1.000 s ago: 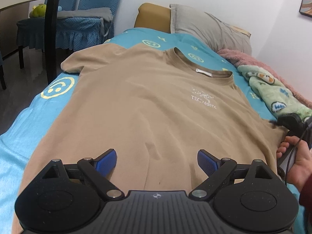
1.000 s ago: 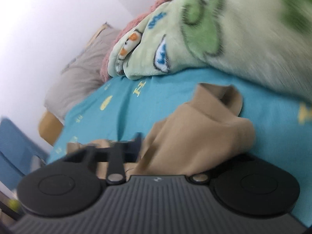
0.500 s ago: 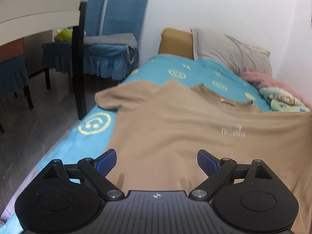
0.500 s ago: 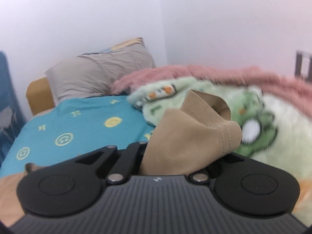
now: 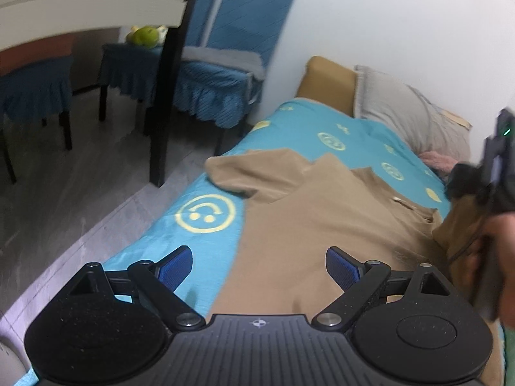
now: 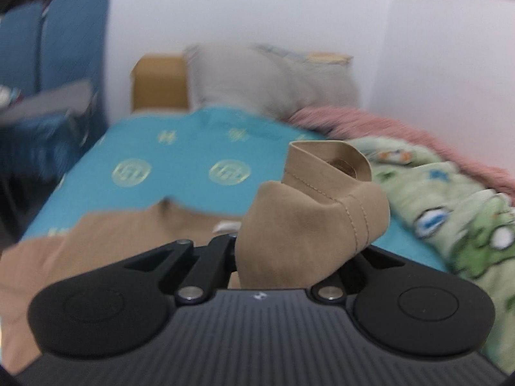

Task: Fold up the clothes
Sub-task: 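Fold the held sleeve across the shirt body and open the right gripper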

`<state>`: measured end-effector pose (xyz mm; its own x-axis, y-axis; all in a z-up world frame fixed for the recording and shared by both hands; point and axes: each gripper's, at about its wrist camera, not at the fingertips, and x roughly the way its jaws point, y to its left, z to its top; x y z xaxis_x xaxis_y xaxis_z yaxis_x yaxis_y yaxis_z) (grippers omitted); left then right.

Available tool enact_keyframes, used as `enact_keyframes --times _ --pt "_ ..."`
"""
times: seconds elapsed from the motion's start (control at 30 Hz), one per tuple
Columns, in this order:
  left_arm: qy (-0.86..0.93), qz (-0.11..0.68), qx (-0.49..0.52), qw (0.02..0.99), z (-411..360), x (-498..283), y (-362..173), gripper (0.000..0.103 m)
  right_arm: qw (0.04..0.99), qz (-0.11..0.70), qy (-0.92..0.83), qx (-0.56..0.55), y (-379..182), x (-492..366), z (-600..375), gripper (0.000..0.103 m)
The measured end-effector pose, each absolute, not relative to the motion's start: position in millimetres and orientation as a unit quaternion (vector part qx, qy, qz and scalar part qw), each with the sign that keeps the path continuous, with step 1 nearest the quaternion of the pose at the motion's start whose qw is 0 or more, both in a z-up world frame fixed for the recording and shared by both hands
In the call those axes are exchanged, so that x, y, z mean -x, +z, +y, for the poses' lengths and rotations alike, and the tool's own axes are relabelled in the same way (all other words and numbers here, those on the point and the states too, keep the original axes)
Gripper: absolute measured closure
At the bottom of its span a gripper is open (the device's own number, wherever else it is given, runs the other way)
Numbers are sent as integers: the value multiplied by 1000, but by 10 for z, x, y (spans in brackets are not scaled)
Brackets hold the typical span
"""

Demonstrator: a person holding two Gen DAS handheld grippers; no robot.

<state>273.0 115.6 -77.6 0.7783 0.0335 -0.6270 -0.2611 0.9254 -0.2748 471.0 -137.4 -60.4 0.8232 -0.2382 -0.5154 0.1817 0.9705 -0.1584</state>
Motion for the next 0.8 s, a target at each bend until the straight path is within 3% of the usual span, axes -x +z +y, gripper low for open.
enact_keyframes --times 0.1,0.13,0.17,0.2,0.23,0.47,0.8 --pt "88 336 187 919 1238 -2797 -868 11 946 315 -61 36 -851 -4830 -1226 88" --pt "87 340 189 917 1244 -2817 -897 11 944 329 -33 22 -905 -4855 -1219 65" --pt "85 342 190 916 1233 -2836 -920 11 941 338 -12 14 -940 -4855 -1202 27" --pt "82 345 187 916 1203 -2853 -939 11 942 336 -3 17 -944 -4825 -1182 12" --pt "78 345 182 917 1168 -2864 -951 11 946 323 2 24 -916 -4772 -1159 4" --pt "53 337 139 930 895 -2854 -960 11 962 269 46 -30 -358 -4018 -1434 4" --pt "8 327 70 943 495 -2512 -851 11 973 192 44 -120 454 -1816 -2173 4"
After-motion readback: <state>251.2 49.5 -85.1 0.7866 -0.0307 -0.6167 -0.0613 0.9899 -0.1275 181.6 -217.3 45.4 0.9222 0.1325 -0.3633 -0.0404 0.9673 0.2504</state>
